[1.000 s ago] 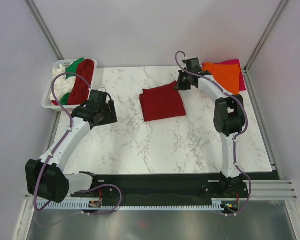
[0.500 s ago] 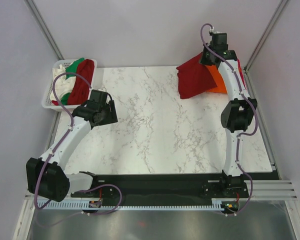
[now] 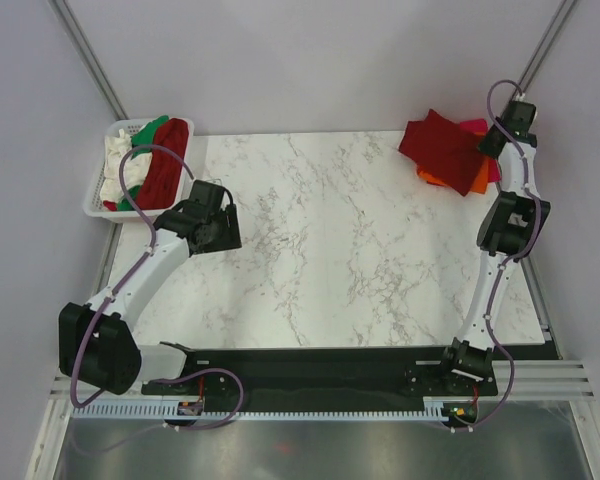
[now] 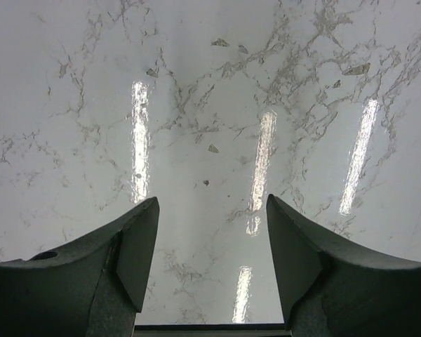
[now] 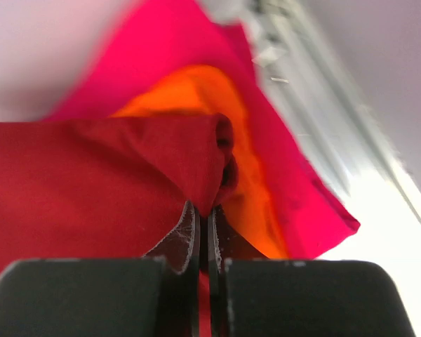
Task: Fold and stack the t-shirts
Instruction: Neatly place the folded tshirt to the corner, then reset both grippers
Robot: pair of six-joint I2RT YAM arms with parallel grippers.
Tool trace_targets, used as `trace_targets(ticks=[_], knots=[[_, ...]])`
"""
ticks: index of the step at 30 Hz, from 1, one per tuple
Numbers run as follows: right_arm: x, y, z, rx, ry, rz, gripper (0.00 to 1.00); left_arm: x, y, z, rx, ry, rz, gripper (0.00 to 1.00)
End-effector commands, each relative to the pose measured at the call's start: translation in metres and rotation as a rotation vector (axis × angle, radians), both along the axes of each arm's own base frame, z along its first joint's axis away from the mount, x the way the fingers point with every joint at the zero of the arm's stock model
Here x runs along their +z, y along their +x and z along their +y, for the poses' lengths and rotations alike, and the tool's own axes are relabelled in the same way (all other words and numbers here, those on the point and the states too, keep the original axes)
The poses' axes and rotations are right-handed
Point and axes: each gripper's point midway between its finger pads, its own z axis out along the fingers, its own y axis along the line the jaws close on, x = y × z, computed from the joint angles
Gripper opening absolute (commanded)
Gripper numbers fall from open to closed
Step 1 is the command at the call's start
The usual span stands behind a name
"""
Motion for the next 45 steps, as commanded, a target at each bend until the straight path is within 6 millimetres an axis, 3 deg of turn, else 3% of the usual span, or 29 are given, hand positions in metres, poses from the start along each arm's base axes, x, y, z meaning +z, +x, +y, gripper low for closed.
trace_targets(ticks=[1, 4, 7, 9, 11, 14, 15, 17, 18, 20, 21, 24, 27, 30, 31, 32, 33, 34, 35, 36, 37, 38, 39, 40, 41, 42, 43, 44, 45], knots=[[-0.028, 0.012, -0.030, -0.127, -0.019, -0.039, 0.00, -0.001, 0.003, 0.002, -0.025, 0.035, -0.019, 0.70], [-0.062, 0.009, -0.033, -0.137, -0.004, 0.001, 0.04, -0.002, 0.002, 0.000, -0.032, 0.036, -0.018, 0.70], [-0.078, 0.009, -0.023, -0.103, 0.038, 0.003, 0.14, -0.003, 0.002, 0.000, -0.033, 0.038, -0.012, 0.70], [-0.078, 0.009, -0.019, -0.094, 0.054, 0.000, 0.35, -0.003, 0.002, -0.001, -0.035, 0.038, -0.012, 0.70], [-0.063, 0.011, -0.017, -0.089, 0.063, -0.023, 0.57, -0.003, 0.002, -0.002, -0.038, 0.038, -0.012, 0.70], [-0.027, 0.013, -0.011, -0.066, 0.078, -0.079, 0.83, -0.001, 0.002, -0.002, -0.038, 0.035, -0.019, 0.70], [-0.003, 0.013, -0.010, -0.062, 0.068, -0.113, 0.88, -0.001, 0.002, -0.002, -0.038, 0.035, -0.021, 0.70], [0.026, 0.011, -0.012, -0.073, 0.048, -0.151, 0.96, 0.000, 0.001, -0.002, -0.038, 0.034, -0.022, 0.70], [0.055, 0.008, -0.012, -0.074, 0.030, -0.189, 0.98, 0.001, 0.001, -0.002, -0.039, 0.033, -0.027, 0.70], [0.078, 0.001, -0.012, -0.081, 0.021, -0.215, 0.98, 0.003, 0.000, -0.002, -0.040, 0.030, -0.035, 0.70], [0.108, -0.005, -0.010, -0.079, 0.009, -0.256, 0.98, 0.004, 0.000, -0.002, -0.040, 0.029, -0.037, 0.70], [0.140, -0.022, -0.003, -0.078, 0.004, -0.289, 0.98, 0.009, 0.000, -0.003, -0.043, 0.024, -0.054, 0.70], [0.148, -0.040, 0.004, -0.088, 0.024, -0.287, 0.98, 0.013, 0.000, -0.003, -0.043, 0.019, -0.067, 0.70], [0.136, -0.050, 0.031, -0.013, 0.108, -0.297, 0.94, 0.015, 0.000, -0.003, -0.043, 0.017, -0.073, 0.70], [0.133, -0.051, 0.044, 0.028, 0.161, -0.305, 0.85, 0.016, 0.000, -0.003, -0.043, 0.017, -0.075, 0.70], [0.110, -0.057, 0.053, 0.039, 0.204, -0.266, 0.80, 0.016, -0.001, -0.003, -0.043, 0.016, -0.076, 0.70], [0.108, -0.060, 0.060, 0.057, 0.229, -0.267, 0.76, 0.016, -0.001, -0.003, -0.043, 0.016, -0.078, 0.70], [0.101, -0.063, 0.080, 0.109, 0.275, -0.251, 0.67, 0.017, -0.001, -0.003, -0.043, 0.015, -0.081, 0.70], [0.080, -0.071, 0.094, 0.133, 0.296, -0.205, 0.65, 0.019, -0.001, -0.003, -0.042, 0.013, -0.085, 0.70], [0.084, -0.075, 0.123, 0.195, 0.294, -0.204, 0.65, 0.023, -0.002, -0.003, -0.042, 0.008, -0.099, 0.70], [0.081, -0.079, 0.140, 0.227, 0.279, -0.191, 0.71, 0.026, -0.002, -0.002, -0.042, 0.005, -0.110, 0.70], [0.065, -0.090, 0.161, 0.273, 0.247, -0.147, 0.75, 0.029, -0.003, -0.002, -0.042, 0.001, -0.121, 0.70], [0.075, -0.098, 0.183, 0.317, 0.212, -0.157, 0.79, 0.037, -0.003, -0.002, -0.040, -0.006, -0.144, 0.70], [0.075, -0.107, 0.232, 0.407, 0.193, -0.143, 0.86, 0.042, -0.002, -0.001, -0.038, -0.012, -0.160, 0.70], [0.063, -0.120, 0.261, 0.451, 0.160, -0.109, 0.89, 0.051, 0.000, -0.002, -0.036, -0.019, -0.184, 0.70], [0.070, -0.131, 0.286, 0.493, 0.151, -0.117, 0.91, 0.057, 0.002, -0.001, -0.031, -0.024, -0.200, 0.70], [0.068, -0.151, 0.340, 0.593, 0.151, -0.107, 0.92, 0.065, 0.006, 0.005, -0.009, -0.028, -0.220, 0.70], [0.064, -0.166, 0.363, 0.650, 0.145, -0.101, 0.93, 0.081, 0.012, 0.008, 0.007, -0.039, -0.259, 0.70], [0.062, -0.190, 0.407, 0.742, 0.141, -0.090, 0.93, 0.091, 0.021, 0.032, 0.130, 0.029, -0.305, 0.83]])
